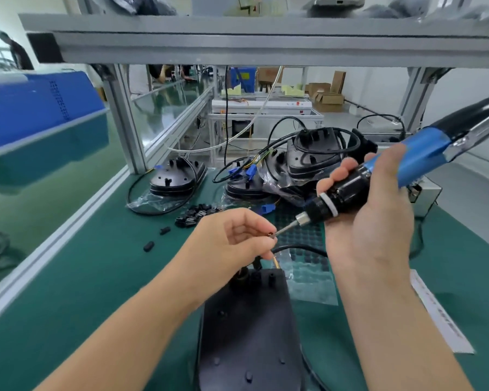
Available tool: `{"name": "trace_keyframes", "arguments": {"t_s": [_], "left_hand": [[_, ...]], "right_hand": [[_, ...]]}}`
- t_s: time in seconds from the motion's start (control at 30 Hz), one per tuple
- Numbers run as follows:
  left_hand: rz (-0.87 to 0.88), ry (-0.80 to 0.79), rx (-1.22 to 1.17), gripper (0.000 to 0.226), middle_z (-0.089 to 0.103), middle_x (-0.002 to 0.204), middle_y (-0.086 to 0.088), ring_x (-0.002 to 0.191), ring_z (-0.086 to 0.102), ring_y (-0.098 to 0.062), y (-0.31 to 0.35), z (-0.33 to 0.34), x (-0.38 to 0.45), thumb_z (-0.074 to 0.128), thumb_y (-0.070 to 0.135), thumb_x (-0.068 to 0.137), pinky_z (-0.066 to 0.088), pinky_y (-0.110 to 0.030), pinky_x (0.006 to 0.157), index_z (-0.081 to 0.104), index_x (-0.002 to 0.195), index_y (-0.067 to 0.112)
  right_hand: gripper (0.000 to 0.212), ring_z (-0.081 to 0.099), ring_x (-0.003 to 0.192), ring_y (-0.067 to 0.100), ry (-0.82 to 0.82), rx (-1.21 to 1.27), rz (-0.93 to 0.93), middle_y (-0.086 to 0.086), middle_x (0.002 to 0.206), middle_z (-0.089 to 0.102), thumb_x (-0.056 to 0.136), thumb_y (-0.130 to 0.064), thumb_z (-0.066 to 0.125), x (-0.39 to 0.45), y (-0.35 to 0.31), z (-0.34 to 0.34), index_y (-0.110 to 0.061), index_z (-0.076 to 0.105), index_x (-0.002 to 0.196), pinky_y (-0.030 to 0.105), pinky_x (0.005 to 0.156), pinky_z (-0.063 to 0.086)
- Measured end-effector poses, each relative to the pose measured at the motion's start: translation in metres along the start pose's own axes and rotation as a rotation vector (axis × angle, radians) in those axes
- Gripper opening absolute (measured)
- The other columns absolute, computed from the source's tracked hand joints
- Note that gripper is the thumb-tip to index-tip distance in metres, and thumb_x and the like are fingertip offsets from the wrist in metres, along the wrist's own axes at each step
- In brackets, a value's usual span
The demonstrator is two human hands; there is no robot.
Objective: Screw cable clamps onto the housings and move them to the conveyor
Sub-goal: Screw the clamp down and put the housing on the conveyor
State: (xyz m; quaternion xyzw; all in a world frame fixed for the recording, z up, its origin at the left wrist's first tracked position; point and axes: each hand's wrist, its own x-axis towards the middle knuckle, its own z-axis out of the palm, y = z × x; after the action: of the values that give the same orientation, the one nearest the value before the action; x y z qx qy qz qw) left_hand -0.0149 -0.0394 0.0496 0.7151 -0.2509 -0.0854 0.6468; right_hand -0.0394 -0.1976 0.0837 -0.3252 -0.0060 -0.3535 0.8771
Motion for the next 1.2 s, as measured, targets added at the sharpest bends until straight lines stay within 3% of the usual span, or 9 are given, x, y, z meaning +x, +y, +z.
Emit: {"name": "trace_keyframes", "arguments": {"t_s": [0.13,0.37,1.2], "left_hand": [[0.006,0.007,-0.013,0.023,0.073,0.074,-0.007,0.064,0.066,-0.007,-0.003,-0.003,-0.005,0.069,-0.001,0.083,0.045,-0.011,0.056,0.069,0.079,0.022],[-0.012,0.026,-0.068,0.026,0.074,0.080,-0.003,0.066,0.066,-0.007,-0.013,-0.003,-0.014,0.064,-0.001,0.085,0.044,-0.013,0.053,0.071,0.080,0.023],[-0.042,0.126,-0.058,0.016,0.069,0.063,0.001,0.056,0.063,-0.007,-0.016,0.003,-0.019,0.069,0.000,0.083,0.044,-0.013,0.051,0.072,0.082,0.015]], "right_hand": [[0.028,0.055,0.060,0.011,-0.004,-0.027,-0.004,-0.002,0.070,0.059,0.095,-0.038,0.055,-0.006,0.006,0.003,-0.011,0.048,0.100,0.028,0.059,0.048],[0.030,0.056,0.059,0.011,0.003,-0.030,0.010,-0.003,0.070,0.061,0.093,-0.040,0.056,-0.011,0.012,0.002,-0.012,0.049,0.099,0.028,0.058,0.049],[0.033,0.055,0.061,0.011,0.009,-0.039,-0.014,-0.002,0.071,0.061,0.090,-0.041,0.058,-0.014,0.014,-0.007,-0.013,0.048,0.103,0.027,0.059,0.049]]}}
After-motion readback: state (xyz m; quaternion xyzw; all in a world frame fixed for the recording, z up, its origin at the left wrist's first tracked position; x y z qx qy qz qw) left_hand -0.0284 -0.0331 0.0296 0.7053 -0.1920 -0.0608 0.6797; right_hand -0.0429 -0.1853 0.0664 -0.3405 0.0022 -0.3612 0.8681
